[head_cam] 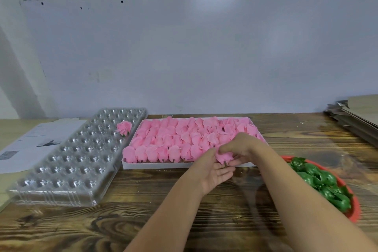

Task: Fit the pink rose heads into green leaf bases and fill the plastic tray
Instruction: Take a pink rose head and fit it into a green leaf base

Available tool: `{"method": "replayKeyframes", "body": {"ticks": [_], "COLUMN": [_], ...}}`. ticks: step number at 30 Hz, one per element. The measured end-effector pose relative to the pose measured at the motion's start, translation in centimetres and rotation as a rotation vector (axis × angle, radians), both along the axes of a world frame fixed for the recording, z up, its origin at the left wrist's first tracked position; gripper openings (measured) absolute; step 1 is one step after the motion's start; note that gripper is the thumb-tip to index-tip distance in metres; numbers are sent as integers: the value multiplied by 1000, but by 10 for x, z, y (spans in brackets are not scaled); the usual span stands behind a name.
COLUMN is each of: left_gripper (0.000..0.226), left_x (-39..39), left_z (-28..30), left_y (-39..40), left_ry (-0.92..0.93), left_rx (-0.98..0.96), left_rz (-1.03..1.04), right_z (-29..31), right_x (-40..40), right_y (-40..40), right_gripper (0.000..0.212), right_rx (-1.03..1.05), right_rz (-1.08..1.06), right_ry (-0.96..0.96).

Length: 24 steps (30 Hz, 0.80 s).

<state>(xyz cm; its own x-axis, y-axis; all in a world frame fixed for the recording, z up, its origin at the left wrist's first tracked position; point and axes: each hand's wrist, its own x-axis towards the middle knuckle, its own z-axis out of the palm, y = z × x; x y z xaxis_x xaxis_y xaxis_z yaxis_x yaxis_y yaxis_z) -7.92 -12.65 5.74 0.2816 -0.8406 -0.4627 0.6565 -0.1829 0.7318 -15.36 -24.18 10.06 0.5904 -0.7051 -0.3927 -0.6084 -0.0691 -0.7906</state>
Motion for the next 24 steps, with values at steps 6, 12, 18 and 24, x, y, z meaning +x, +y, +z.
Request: {"method": "replayKeyframes", "body": {"ticks": [6, 12, 18, 24], "left_gripper": [32, 24, 25, 44], "left_x": [4, 6, 9, 10], "left_z": [1, 5, 2, 1], "left_y": [2, 11, 22, 26], "left_ry": [32, 171, 206, 185], "left_rx": [-44, -160, -241, -224], "left_rz": [41, 132, 210, 299], "right_z": [13, 8, -9, -29], "right_x": [-3, -6, -15, -20], "right_y": [13, 34, 61, 85], "right_gripper": [23, 23, 47, 32], "right_rx": [-13, -145, -292, -420], "right_rz": [137, 150, 147, -8], "right_ry": [0, -132, -330, -476]}}
